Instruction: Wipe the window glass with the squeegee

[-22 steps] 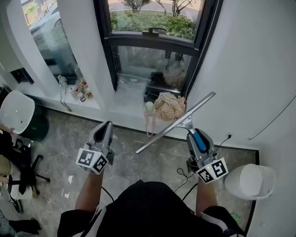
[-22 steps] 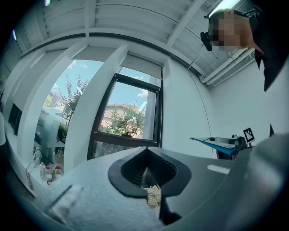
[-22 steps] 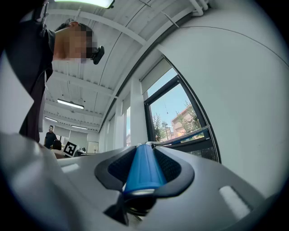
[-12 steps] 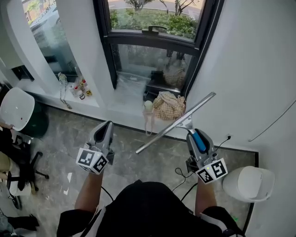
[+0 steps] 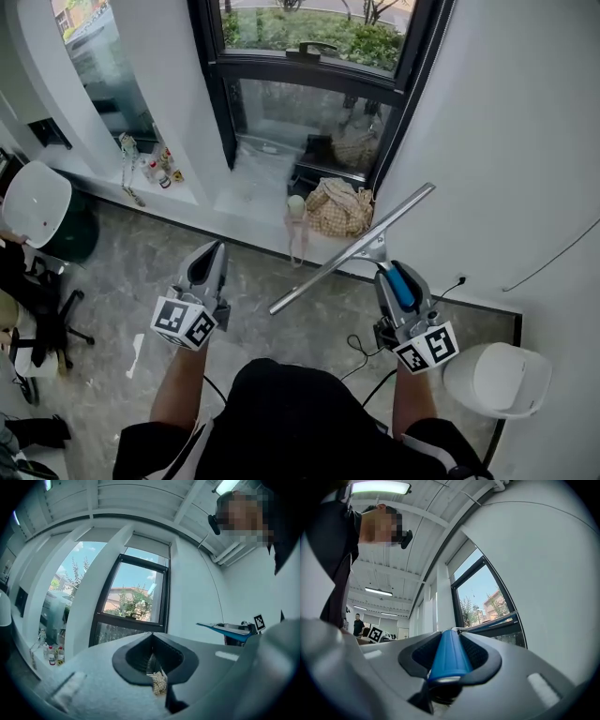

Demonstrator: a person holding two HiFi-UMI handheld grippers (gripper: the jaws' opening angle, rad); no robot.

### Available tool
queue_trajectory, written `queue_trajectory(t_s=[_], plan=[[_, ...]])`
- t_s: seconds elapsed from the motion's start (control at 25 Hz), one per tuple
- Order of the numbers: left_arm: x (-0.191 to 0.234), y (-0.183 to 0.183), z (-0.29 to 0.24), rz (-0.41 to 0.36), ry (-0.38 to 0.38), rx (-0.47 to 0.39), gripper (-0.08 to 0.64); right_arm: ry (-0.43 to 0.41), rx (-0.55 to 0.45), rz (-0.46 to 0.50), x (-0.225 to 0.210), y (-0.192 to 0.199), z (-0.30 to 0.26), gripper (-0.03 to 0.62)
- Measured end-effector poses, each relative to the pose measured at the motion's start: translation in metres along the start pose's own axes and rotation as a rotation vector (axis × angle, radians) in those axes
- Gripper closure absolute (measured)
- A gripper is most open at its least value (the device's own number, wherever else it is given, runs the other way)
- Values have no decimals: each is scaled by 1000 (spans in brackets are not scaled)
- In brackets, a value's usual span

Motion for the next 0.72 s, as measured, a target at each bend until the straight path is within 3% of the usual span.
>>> queue_trajectory(t_s=[0.32, 0.72], plan=[[7, 8, -5, 0, -49, 7, 558, -49, 10, -8, -13, 11, -24, 460], [83, -7, -26, -26, -61, -16, 558, -1, 7, -29, -8, 25, -83, 460]])
Point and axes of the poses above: the fingertips, and each gripper's own axes: z backward along the fingers, x to its left, y out of its underside, the point moved 8 cm from there along z, backward along the fingers, and after that the axes turned 7 degrees about y, right-handed, at the moved point
